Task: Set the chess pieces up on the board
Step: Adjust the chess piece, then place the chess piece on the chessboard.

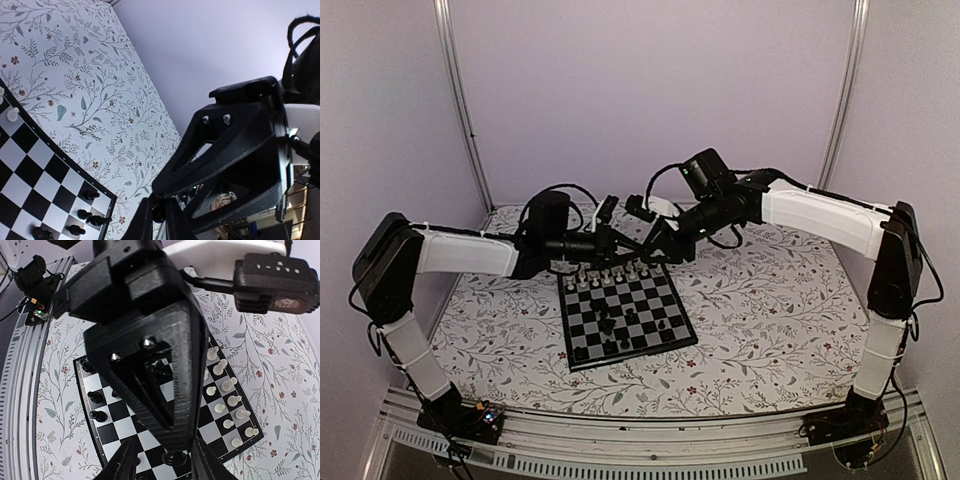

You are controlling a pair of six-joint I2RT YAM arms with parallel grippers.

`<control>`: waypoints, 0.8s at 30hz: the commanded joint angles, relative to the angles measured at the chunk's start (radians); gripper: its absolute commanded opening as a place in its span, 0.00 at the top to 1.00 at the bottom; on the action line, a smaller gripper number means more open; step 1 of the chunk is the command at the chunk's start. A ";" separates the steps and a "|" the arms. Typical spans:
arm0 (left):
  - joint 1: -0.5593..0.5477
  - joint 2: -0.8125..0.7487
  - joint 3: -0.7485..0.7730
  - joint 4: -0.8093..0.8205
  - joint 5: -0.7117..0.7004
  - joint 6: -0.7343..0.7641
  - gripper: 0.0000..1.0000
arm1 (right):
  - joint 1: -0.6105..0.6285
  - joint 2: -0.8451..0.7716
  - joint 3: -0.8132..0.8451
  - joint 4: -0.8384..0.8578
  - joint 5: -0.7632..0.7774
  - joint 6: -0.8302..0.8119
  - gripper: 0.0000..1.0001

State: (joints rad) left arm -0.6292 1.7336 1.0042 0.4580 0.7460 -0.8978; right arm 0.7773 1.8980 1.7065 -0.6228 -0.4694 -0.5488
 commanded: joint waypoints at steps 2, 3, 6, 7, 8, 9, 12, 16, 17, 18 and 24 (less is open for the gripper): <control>-0.019 -0.063 0.120 -0.354 -0.143 0.295 0.90 | -0.067 -0.093 -0.036 -0.032 -0.179 0.010 0.53; -0.022 -0.072 0.136 -0.423 -0.177 0.351 0.90 | -0.085 -0.120 -0.048 -0.041 -0.209 0.009 0.52; -0.040 -0.107 0.166 -0.608 -0.286 0.496 0.90 | -0.148 -0.199 -0.107 -0.047 -0.260 0.001 0.49; -0.050 -0.115 0.174 -0.652 -0.320 0.540 0.90 | -0.167 -0.216 -0.137 -0.040 -0.256 -0.007 0.49; -0.064 -0.122 0.182 -0.695 -0.358 0.586 0.90 | -0.185 -0.240 -0.171 -0.027 -0.244 -0.018 0.49; -0.080 -0.130 0.189 -0.732 -0.404 0.627 0.90 | -0.204 -0.254 -0.220 -0.007 -0.229 -0.021 0.49; -0.133 -0.134 0.209 -0.837 -0.508 0.718 0.90 | -0.265 -0.290 -0.336 0.056 -0.214 -0.017 0.48; -0.191 -0.096 0.247 -0.937 -0.587 0.782 0.90 | -0.333 -0.303 -0.452 0.131 -0.230 -0.008 0.48; -0.205 -0.081 0.260 -0.956 -0.603 0.799 0.90 | -0.345 -0.304 -0.477 0.154 -0.223 -0.007 0.48; -0.221 -0.065 0.274 -0.976 -0.618 0.809 0.90 | -0.350 -0.304 -0.498 0.173 -0.209 -0.005 0.48; -0.306 0.047 0.338 -1.053 -0.710 0.843 0.90 | -0.361 -0.291 -0.557 0.225 -0.109 -0.015 0.48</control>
State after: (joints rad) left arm -0.8852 1.7149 1.3052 -0.4999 0.1249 -0.1135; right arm 0.4225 1.5948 1.1656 -0.4786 -0.6258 -0.5583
